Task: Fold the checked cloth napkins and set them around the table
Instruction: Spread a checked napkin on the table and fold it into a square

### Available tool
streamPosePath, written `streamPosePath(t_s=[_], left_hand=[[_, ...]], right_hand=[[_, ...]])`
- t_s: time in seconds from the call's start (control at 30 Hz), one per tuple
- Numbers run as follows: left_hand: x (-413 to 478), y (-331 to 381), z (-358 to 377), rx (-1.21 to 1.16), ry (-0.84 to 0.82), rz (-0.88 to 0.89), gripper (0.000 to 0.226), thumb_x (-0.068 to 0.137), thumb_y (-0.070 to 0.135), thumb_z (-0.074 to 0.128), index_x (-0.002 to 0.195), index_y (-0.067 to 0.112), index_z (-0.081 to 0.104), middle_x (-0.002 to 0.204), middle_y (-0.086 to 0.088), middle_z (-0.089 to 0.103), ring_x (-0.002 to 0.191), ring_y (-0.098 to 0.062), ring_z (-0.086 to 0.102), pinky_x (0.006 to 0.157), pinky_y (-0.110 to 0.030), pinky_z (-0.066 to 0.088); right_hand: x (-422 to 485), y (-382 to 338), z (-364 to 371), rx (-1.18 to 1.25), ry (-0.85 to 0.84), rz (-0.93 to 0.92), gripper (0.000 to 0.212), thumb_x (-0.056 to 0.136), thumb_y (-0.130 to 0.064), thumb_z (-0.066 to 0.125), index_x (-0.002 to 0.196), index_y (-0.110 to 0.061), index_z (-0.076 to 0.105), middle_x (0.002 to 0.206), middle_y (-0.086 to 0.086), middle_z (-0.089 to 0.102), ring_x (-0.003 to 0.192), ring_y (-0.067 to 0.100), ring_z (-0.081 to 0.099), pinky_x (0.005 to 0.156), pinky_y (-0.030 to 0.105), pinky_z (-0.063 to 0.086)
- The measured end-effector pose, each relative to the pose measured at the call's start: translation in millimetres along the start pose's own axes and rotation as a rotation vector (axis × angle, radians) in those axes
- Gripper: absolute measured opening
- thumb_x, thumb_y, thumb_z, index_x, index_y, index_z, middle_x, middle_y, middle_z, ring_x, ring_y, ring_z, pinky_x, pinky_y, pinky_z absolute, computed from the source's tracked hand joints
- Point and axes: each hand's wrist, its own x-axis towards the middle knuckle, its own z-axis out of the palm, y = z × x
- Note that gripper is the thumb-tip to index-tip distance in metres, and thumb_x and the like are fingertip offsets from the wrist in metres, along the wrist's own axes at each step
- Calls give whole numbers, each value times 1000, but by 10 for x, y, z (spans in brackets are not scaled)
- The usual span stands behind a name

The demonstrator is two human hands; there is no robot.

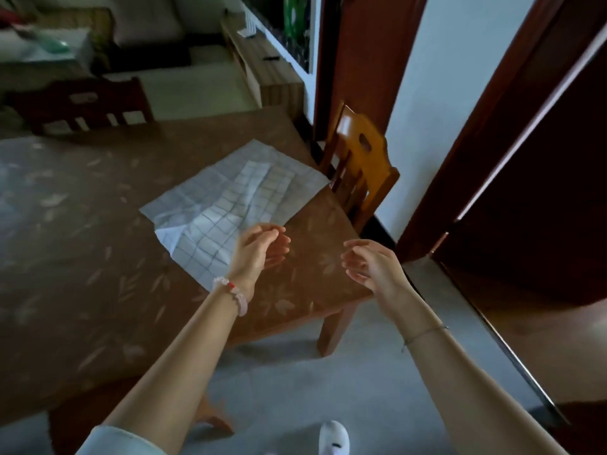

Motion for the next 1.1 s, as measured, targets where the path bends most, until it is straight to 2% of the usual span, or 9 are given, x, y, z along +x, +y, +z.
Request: streamPosePath(t_s=[0.1,0.33,0.47,0.6,0.67,0.77,0.87,0.97,1.1], left_hand=[[158,19,-20,-46,121,-19,20,96,11,45,84,14,61,81,-2,65,73,-12,63,69,-25,53],[456,-23,-386,-88,382,-69,17,96,12,45,99,5,61,86,-5,65,78,-17,63,72,-26,52],[684,-70,-619,-117,425,-91,15,95,12,47,92,8,62,84,-4,66,76,-16,63,78,-31,50],[1015,-128,-858,-71,423,-89,13,94,9,49,92,7,61,84,-6,65,74,-17,61,74,-29,48],[1177,-176,-989,22,428,-65,13,93,7,49,89,9,61,83,-5,65,76,-18,60,70,-27,47],[1384,-304,-1215,315,465,1,10,90,11,54,88,16,63,86,-1,66,81,-16,62,71,-25,48],[1524,-456,-1457,684,534,63,15,86,18,56,100,17,63,99,2,63,95,-17,58,78,-24,45],[1567,-592,-1634,858,526,9,40,84,25,61,123,17,54,124,-1,53,117,-24,45,95,-33,39],[1578,-693,-1744,927,412,-71,55,85,37,60,135,20,42,138,3,42,130,-20,32,105,-33,30]], right_hand=[[350,-149,45,-68,-65,-5,23,94,-8,45,89,-13,66,74,2,67,72,14,62,79,31,50],[1028,-213,517,-194,-251,17,21,93,-9,45,91,-11,65,79,5,67,74,15,63,71,28,49],[1303,-203,892,-238,-310,29,20,93,-8,45,86,-12,64,79,5,66,72,14,62,68,26,48],[1575,-156,1204,-298,-341,29,19,93,-8,46,88,-12,65,80,5,65,75,15,61,71,28,47],[1715,-121,1363,-350,-342,14,18,93,-8,47,89,-11,64,80,4,65,73,14,60,70,26,46],[1928,-36,1603,-479,-369,-29,14,92,-11,49,91,-14,63,83,5,65,74,15,60,64,20,45],[2124,102,1805,-676,-412,-110,17,91,-15,53,105,-16,63,94,1,64,84,26,62,70,27,47],[2255,196,1961,-924,-472,-245,36,90,-19,58,126,-17,54,115,-2,59,107,20,56,82,26,44],[2380,234,2225,-1127,-630,-406,57,89,-21,60,141,-21,36,144,-5,36,134,19,28,108,27,22]])
